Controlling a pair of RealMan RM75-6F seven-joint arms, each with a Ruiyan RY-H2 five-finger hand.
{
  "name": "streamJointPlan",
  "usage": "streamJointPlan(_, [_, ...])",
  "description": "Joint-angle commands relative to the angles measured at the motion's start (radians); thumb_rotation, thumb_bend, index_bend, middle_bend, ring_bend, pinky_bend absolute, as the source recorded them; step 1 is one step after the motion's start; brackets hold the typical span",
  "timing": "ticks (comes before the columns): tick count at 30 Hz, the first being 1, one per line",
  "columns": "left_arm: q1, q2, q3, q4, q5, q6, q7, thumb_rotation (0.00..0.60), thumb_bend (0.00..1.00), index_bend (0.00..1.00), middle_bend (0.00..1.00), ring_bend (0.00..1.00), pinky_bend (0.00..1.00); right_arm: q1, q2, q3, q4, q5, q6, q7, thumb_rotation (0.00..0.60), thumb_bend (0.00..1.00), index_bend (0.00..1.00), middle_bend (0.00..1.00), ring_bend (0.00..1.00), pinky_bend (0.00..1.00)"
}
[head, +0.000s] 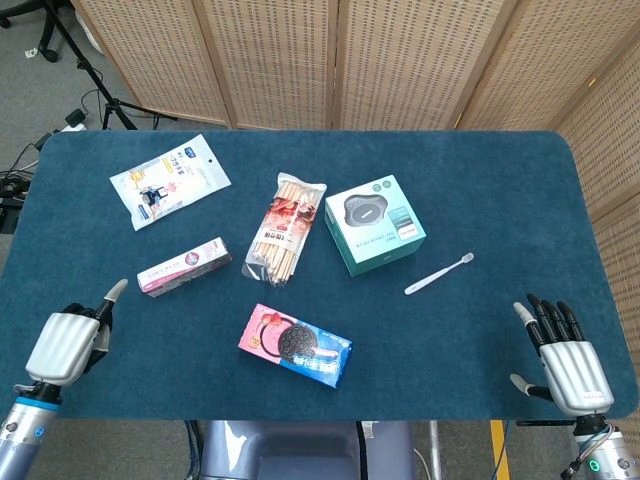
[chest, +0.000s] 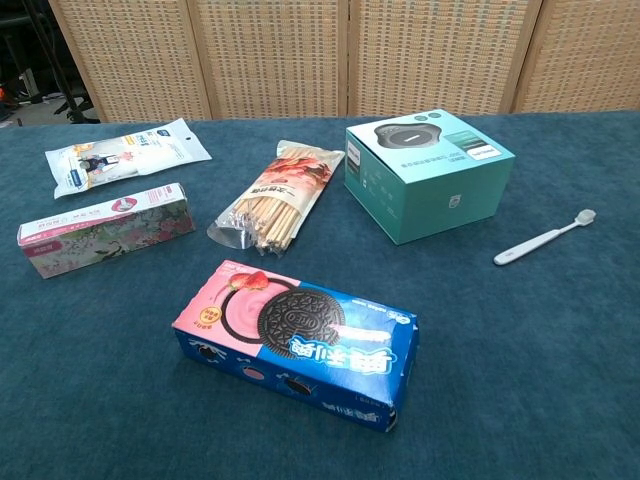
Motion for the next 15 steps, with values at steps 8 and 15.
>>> streamJointPlan(8, [-0.202,0.145,-0.1,-0.143,-0.339,-0.321,0.036,0.6,0.89,0.0,0.64,0.65,0.51,0.004,-0.001,0.001,0.003,0.005,-0.009,0.002,0.6,0.1,0.0,0.0,0.0,0.0])
streamJointPlan(15, [-0.321,0.151,-0.129,-0.136,-0.571,-0.449,0.109,0.6,0.93,0.0,0.65,0.65,0.51,0.006,-0.005,-0.002,0.004,0.006,-0.017,-0.008,0.6,0.1,0.0,0.0,0.0,0.0])
